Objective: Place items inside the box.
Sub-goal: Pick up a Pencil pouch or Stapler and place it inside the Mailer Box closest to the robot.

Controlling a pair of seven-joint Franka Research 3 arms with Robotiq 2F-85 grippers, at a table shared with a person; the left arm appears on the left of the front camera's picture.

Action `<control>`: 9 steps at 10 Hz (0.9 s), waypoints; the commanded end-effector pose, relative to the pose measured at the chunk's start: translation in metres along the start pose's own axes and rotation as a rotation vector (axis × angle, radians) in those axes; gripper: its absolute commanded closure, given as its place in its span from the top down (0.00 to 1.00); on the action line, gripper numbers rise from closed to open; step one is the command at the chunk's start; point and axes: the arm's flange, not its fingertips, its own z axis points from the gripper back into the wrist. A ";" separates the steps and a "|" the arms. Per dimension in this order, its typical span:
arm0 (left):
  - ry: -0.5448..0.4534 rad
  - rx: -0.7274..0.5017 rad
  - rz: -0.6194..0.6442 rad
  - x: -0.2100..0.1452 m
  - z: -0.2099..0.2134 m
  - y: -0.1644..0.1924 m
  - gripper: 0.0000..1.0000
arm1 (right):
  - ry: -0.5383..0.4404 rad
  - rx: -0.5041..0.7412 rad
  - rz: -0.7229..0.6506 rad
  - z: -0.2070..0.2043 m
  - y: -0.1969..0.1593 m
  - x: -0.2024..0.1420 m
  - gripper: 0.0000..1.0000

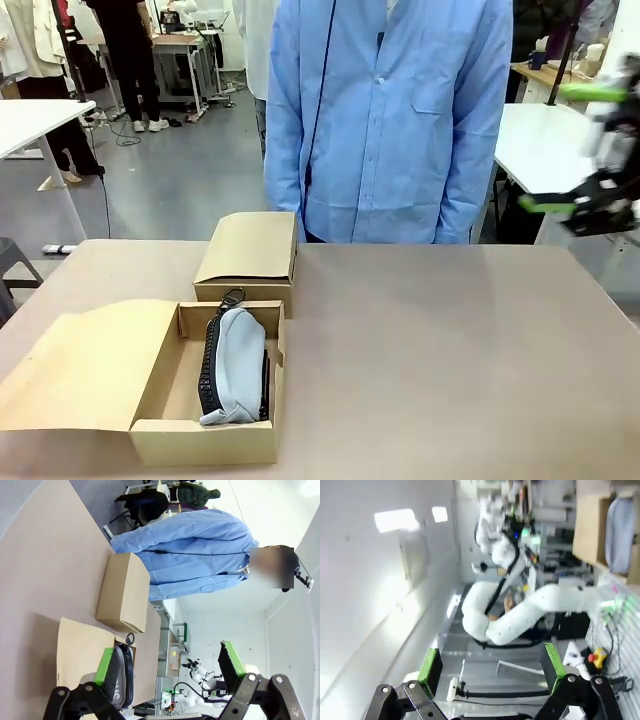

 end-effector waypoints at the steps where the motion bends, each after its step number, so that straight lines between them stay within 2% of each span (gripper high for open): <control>1: -0.007 -0.027 -0.017 -0.004 -0.001 0.001 1.00 | -0.145 -0.047 0.121 0.033 -0.080 -0.095 1.00; 2: -0.007 -0.027 -0.017 -0.004 -0.001 0.001 1.00 | -0.227 -0.142 0.104 0.045 -0.109 -0.111 1.00; 3: -0.007 -0.027 -0.017 -0.004 -0.001 0.001 1.00 | -0.254 -0.237 0.075 0.051 -0.132 -0.121 1.00; 4: -0.007 -0.027 -0.017 -0.004 -0.001 0.001 1.00 | -0.238 -0.332 0.093 0.051 -0.150 -0.128 1.00; 5: -0.007 -0.027 -0.017 -0.004 -0.001 0.001 1.00 | -0.259 -0.419 0.075 0.045 -0.155 -0.126 1.00; 6: -0.007 -0.027 -0.017 -0.004 -0.001 0.001 1.00 | -0.239 -0.243 0.069 0.123 -0.038 -0.040 1.00; 9: -0.007 -0.027 -0.017 -0.004 -0.001 0.001 1.00 | -0.239 -0.243 0.069 0.123 -0.038 -0.040 1.00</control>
